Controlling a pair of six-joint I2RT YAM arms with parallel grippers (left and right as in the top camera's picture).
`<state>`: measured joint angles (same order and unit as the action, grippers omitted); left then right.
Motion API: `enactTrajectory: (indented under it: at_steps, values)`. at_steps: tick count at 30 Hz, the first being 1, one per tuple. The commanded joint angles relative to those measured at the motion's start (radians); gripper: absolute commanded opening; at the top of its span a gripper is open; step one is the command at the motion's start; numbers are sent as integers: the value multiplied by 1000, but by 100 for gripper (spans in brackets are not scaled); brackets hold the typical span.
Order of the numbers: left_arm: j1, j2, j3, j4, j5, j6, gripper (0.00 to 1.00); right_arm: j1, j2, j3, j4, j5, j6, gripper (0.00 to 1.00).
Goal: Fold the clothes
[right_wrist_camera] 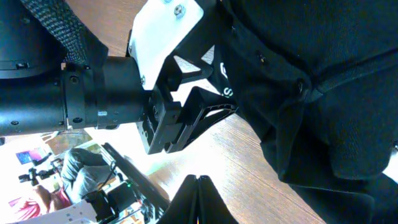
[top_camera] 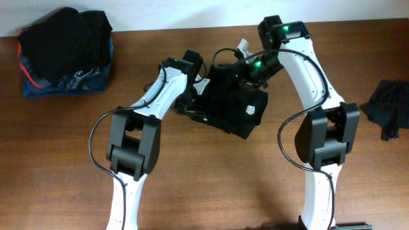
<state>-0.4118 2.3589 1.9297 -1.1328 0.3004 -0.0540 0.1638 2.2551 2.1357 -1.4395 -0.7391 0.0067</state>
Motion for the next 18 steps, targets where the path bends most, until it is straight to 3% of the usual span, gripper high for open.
enactTrajectory:
  at_steps: [1,7,10,14,18]
  values:
    - [2,-3,-18,3,-37,-6,62,20,-8,8,4,45,9,4]
    - [3,-3,-18,3,-74,-6,60,29,-1,8,8,57,13,4]
    - [2,-2,-18,-3,-81,-6,17,33,21,8,11,75,13,4]
    - [2,-2,-18,-15,-81,-6,1,42,38,-3,10,99,19,4]
    - [3,-2,-18,-16,-106,-6,1,64,43,-6,19,222,80,4]
